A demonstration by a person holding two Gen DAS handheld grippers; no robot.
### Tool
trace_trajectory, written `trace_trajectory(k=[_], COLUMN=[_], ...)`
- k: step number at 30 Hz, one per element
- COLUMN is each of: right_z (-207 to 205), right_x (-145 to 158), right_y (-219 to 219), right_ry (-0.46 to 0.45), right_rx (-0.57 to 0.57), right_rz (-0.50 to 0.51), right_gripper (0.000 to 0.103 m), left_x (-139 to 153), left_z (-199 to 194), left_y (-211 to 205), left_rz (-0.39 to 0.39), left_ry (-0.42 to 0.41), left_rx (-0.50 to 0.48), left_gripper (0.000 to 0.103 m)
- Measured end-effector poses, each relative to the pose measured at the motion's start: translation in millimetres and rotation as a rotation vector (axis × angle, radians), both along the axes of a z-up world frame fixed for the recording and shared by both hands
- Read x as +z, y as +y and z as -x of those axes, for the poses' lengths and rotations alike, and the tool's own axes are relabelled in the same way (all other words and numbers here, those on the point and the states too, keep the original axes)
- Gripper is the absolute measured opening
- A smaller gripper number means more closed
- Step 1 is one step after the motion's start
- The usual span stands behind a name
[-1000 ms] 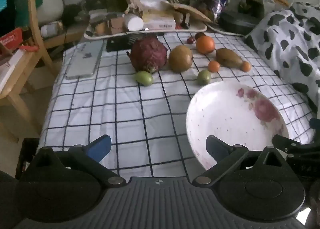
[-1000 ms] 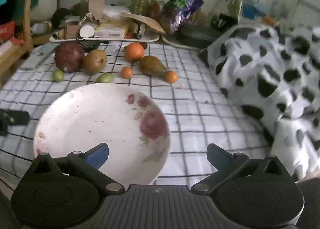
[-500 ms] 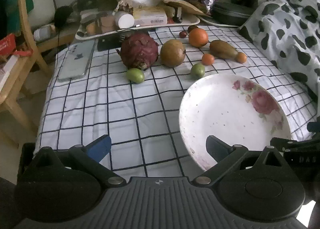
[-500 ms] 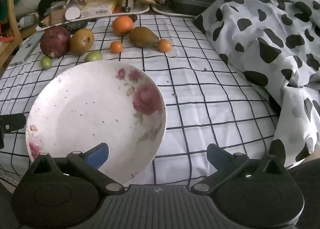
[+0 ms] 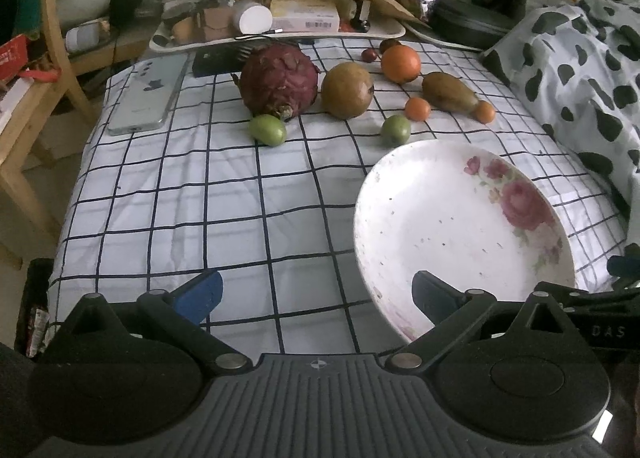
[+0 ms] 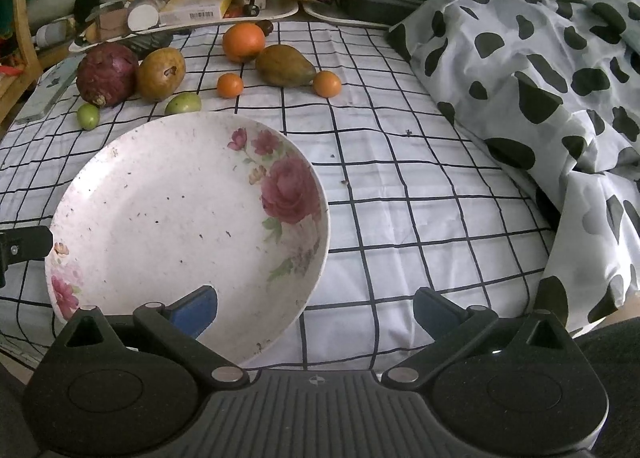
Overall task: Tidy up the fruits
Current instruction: 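Move both tools toward the fruits beyond the white floral plate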
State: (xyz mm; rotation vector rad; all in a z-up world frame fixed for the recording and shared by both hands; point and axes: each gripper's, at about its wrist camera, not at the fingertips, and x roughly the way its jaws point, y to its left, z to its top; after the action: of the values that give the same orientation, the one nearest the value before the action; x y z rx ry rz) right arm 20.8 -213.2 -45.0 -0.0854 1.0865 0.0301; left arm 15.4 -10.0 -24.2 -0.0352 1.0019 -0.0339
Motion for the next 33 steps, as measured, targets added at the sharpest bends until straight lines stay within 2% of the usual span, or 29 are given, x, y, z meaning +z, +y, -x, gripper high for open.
trace_trajectory(k=[12,24,33], right_z=[-1,-1,0], right_x=[-2,-2,0], right_y=[2,2,3], right_ry=[0.009,0.003,-0.016], right_rx=[0.006,0.007,0.024], right_rz=[0.008,0.005,-0.001], right_gripper=[0.103,0.103,0.103], left_x=[-2,0,4], left_z=[0,2,3], left_y=[-2,-11,-12], left_rz=[0.006,-0.068,-0.076], left_ry=[0.013,-0.015,-0.047], left_rx=[-0.011,-0.043,-0.046], left_gripper=[0.103,0.103,0.103])
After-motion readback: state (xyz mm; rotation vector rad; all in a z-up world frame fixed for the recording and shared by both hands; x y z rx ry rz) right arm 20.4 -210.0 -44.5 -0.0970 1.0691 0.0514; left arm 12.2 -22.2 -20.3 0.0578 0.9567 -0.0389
